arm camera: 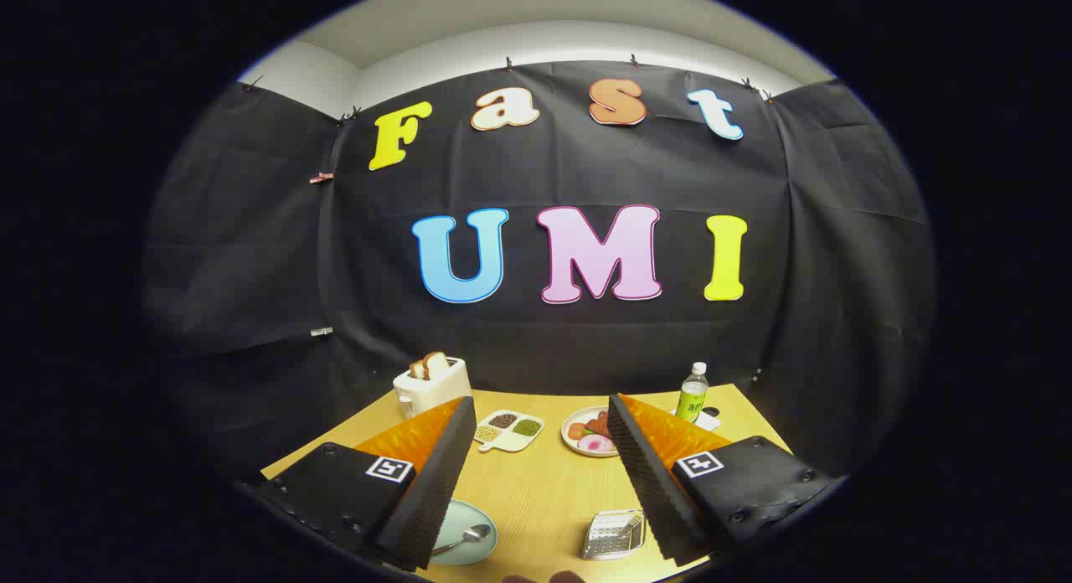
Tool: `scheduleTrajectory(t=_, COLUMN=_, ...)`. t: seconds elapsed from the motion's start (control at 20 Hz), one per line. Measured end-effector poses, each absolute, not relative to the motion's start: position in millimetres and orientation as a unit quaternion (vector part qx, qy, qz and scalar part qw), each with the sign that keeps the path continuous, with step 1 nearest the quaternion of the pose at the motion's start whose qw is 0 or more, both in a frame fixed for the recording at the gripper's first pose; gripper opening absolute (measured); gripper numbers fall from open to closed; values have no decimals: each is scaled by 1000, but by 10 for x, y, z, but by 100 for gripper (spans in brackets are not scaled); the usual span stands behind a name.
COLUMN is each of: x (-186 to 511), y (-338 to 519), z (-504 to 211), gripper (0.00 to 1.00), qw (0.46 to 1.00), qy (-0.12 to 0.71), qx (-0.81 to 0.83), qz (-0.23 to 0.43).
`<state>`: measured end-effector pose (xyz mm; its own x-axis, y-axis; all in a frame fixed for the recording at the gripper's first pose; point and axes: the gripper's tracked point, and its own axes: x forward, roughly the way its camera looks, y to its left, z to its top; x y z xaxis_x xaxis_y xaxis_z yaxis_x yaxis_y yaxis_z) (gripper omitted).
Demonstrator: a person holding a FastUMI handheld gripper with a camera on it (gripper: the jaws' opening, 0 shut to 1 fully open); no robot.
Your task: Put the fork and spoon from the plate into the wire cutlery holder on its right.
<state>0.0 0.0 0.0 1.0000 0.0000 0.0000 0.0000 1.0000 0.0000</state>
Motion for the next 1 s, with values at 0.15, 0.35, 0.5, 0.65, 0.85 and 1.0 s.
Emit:
scheduleTrajectory(t=0.15, x=-17, y=-54, z=40, gripper=98, qw=1000, qy=-2, qx=27, qz=-5)
scheduleTrajectory(t=0.35, x=-10, y=-181, z=33, gripper=98, qw=999, qy=-3, qx=18, qz=-27)
scheduleTrajectory(t=0.5, x=21, y=-292, z=38, gripper=98, qw=999, qy=-5, qx=10, qz=-47)
scheduleTrajectory(t=0.65, x=65, y=-344, z=3, gripper=98, qw=998, qy=0, qx=14, qz=-60)
scheduleTrajectory(t=0.85, x=101, y=-350, z=-38, gripper=98, qw=997, qy=5, qx=5, qz=-71)
scheduleTrajectory(t=1.0, x=121, y=-346, z=-139, gripper=98, qw=997, qy=17, qx=6, qz=-79)
